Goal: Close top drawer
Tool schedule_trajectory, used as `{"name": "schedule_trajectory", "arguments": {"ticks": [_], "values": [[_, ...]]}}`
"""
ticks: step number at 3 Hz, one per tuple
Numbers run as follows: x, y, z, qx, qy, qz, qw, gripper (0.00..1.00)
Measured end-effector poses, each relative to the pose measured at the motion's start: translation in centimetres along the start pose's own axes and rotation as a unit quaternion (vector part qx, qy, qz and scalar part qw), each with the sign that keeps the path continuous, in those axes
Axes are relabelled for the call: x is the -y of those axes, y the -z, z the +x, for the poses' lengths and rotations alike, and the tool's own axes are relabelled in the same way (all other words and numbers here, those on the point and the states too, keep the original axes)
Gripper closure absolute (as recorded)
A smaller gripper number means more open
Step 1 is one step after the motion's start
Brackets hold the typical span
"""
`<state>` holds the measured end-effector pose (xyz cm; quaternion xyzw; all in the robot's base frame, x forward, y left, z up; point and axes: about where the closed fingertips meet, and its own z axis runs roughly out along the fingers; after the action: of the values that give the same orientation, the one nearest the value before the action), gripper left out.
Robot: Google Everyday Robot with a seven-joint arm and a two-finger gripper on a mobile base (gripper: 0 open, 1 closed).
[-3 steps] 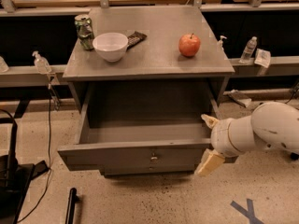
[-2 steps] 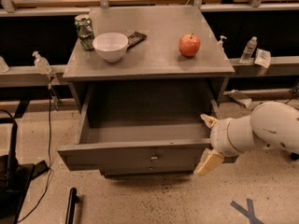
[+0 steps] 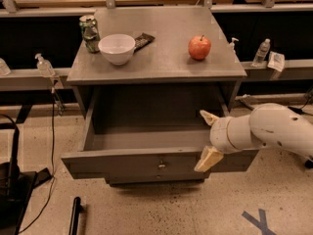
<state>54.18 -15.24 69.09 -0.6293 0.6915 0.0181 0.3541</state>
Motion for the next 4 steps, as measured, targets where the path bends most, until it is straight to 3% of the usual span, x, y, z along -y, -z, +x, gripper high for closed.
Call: {"name": "schedule_trajectory", "arguments": {"ticks": [2, 3, 4], "values": [[4.2, -4.5, -1.3, -0.008, 0.040, 0.011, 0.9991, 0.00], [4.8, -4.7, -1.4, -0.008, 0.039, 0.013, 0.9991, 0.00], [7.9, -5.9, -1.8, -0.008, 0.034, 0.026, 0.9991, 0.00]]}}
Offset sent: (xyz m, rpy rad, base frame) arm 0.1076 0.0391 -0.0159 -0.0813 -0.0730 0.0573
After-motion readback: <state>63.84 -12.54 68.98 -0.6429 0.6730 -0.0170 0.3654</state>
